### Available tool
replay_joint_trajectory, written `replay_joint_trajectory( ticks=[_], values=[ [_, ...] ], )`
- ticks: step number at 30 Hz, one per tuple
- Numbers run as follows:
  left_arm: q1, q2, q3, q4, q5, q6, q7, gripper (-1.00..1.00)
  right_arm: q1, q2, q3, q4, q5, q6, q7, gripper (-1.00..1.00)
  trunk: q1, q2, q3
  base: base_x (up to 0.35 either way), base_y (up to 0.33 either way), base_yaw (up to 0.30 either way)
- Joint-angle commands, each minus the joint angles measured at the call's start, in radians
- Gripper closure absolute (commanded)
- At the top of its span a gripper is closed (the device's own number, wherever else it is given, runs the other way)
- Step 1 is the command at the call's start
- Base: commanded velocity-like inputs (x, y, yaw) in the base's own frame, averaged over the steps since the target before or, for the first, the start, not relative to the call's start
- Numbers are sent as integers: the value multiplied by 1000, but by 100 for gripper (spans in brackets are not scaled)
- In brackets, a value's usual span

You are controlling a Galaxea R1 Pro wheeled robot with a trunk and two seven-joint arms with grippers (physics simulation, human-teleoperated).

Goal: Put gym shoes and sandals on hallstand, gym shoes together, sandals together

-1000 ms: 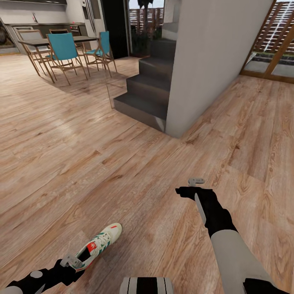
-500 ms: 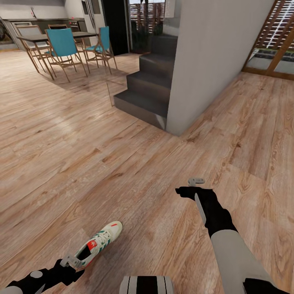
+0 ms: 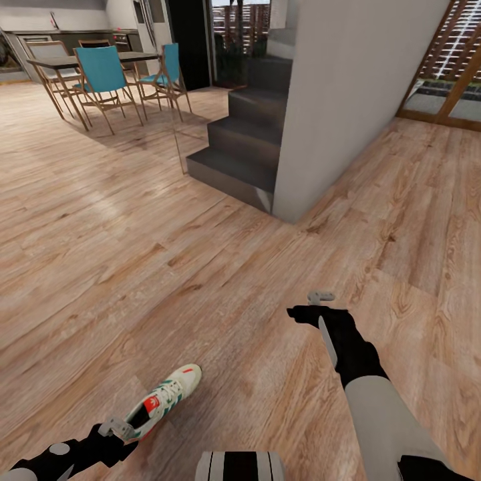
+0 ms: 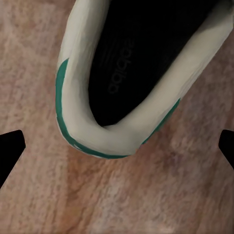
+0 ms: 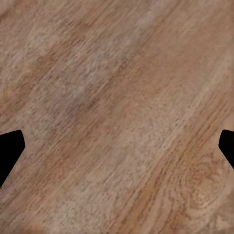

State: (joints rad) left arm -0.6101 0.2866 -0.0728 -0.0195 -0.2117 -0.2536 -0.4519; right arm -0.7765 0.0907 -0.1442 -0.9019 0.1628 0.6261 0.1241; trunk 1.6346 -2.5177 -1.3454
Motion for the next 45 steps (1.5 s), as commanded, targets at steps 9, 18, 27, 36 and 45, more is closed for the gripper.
replay_joint_trajectory(
  ticks=[9, 18, 27, 36, 45],
  values=[
    [0, 0, -7, 1, -2, -7, 1, -100, -1, 1, -5, -2, 11, 4, 9, -100, 0, 0, -1, 47, 29, 0],
    [0, 0, -7, 0, -2, -7, 1, -100, -1, 1, -5, -2, 11, 4, 9, -100, 0, 0, -1, 2, 1, 0],
    [0, -1, -7, 0, -3, -7, 1, -100, -1, 1, -5, -2, 11, 4, 9, -100, 0, 0, -7, 0, 0, 0],
    [0, -1, -7, 0, -3, -7, 1, -100, -1, 1, -5, -2, 11, 4, 9, -100, 0, 0, -17, 0, 0, 0],
    [0, -1, -7, 0, -3, -7, 1, -100, -1, 1, -5, -2, 11, 4, 9, -100, 0, 0, -17, 0, 0, 0]
  ],
)
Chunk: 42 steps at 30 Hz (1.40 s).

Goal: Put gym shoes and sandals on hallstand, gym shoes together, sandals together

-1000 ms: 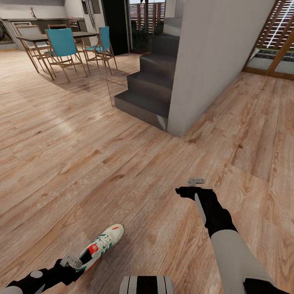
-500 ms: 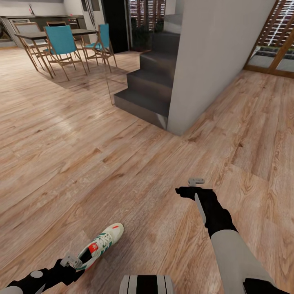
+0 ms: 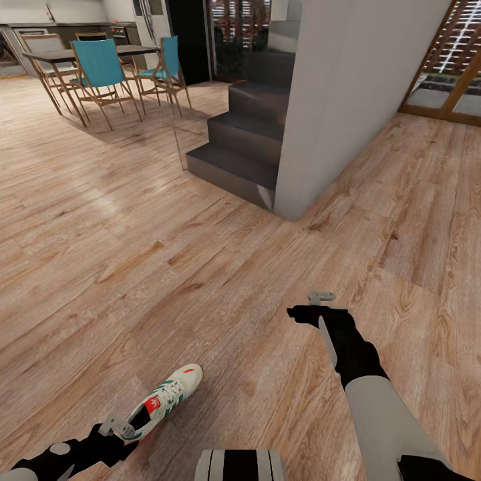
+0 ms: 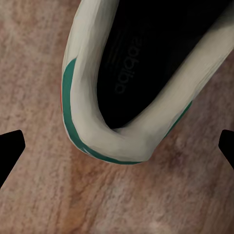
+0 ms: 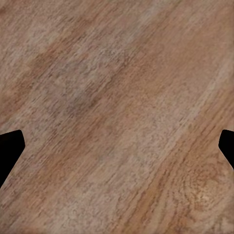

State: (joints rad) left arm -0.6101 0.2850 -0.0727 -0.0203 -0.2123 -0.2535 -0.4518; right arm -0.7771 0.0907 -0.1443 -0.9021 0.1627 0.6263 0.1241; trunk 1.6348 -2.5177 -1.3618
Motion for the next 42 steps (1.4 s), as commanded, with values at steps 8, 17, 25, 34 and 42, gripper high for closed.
replay_joint_trajectory(
  ticks=[8, 17, 25, 34, 42],
  values=[
    [0, 0, -7, 0, -2, -7, 1, -100, 0, 1, -5, -1, 11, 4, 9, -100, 3, -2, -35, 0, 0, 0],
    [0, 0, -7, 0, -2, -7, 1, -100, 0, 1, -5, -1, 11, 4, 9, -100, 3, -2, -44, 0, 0, 0],
    [0, 0, -7, 0, -2, -7, 1, -100, -1, 1, -5, -1, 11, 4, 9, -100, 3, -2, -45, 3, 0, 0],
    [0, 0, -7, 0, -2, -7, 1, -100, -1, 1, -5, -1, 11, 4, 9, -100, 3, -2, -45, 129, 0, 0],
    [0, 0, -7, 0, -2, -7, 1, -100, -1, 1, -5, -1, 11, 4, 9, -100, 3, -2, -45, 17, 0, 0]
  ],
)
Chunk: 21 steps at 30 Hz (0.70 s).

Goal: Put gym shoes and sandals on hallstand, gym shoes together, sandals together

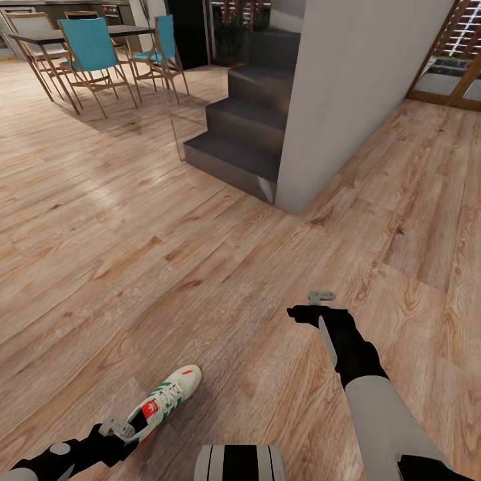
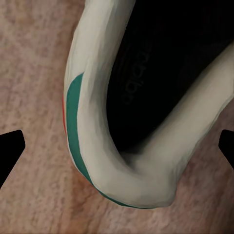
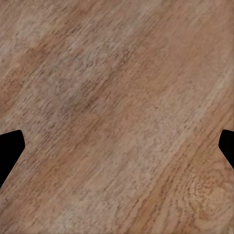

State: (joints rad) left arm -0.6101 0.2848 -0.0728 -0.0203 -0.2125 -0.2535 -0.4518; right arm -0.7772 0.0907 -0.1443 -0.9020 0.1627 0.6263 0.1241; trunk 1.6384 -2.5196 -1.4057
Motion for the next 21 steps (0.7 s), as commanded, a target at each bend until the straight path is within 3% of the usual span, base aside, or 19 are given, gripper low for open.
replay_joint_trajectory(
  ticks=[1, 9, 10, 21],
  values=[
    [0, 0, -7, 0, -2, -7, 1, -100, 0, 1, -5, -1, 11, 4, 9, -100, 0, 0, -1, 6, 0, 0],
    [0, 0, -7, 0, -2, -7, 1, -100, 0, 1, -5, -2, 11, 4, 9, -100, 0, 0, -1, 2, 0, 0],
    [0, 0, -7, 0, -2, -7, 1, 100, 0, 1, -5, -2, 11, 4, 9, -100, 0, 0, -1, 0, 0, 0],
    [0, 1, -4, 0, -2, -7, 1, 100, 0, 1, -5, -2, 11, 4, 9, -100, 0, 0, -1, 0, 0, 0]
  ],
)
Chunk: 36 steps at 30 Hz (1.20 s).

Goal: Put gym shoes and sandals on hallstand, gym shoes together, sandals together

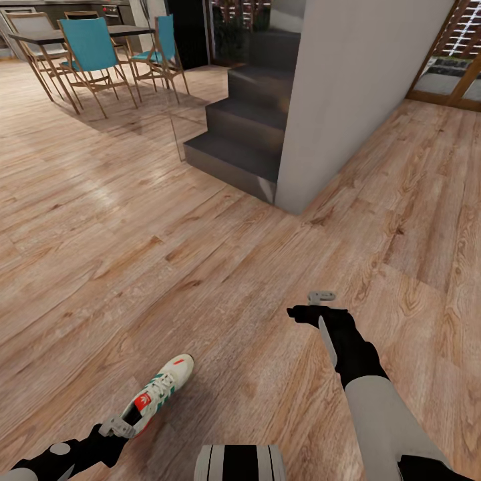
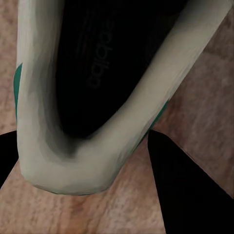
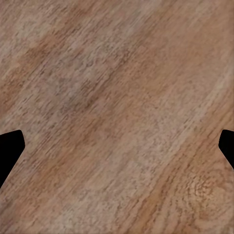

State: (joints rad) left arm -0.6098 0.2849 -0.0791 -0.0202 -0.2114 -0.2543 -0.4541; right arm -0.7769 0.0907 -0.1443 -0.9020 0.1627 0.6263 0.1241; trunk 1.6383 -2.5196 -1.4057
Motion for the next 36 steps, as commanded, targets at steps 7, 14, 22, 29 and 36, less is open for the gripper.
replay_joint_trajectory(
  ticks=[7, 14, 22, 29, 36],
  values=[
    [-1, 0, 2, 0, -3, -7, 4, 100, -1, 1, -5, -1, 11, 4, 9, -100, 0, 0, -1, 0, 0, 0],
    [-1, 0, 1, 0, -3, -7, 4, 100, 0, 1, -5, -1, 11, 4, 9, -100, 0, 0, -1, 0, 0, 0],
    [-1, 0, 1, 0, -3, -7, 3, 100, 0, 1, -5, -1, 11, 4, 9, -100, 0, 0, -1, 0, 0, 0],
    [-1, -3, 1, -1, -3, -7, 3, 100, 0, 1, -5, -1, 11, 4, 9, -100, -1, 0, 11, 0, 0, 0],
    [-1, -5, 2, -2, -2, -7, 3, 100, 0, 1, -4, -1, 11, 4, 9, -100, -5, 2, 38, 0, 0, 0]
  ],
)
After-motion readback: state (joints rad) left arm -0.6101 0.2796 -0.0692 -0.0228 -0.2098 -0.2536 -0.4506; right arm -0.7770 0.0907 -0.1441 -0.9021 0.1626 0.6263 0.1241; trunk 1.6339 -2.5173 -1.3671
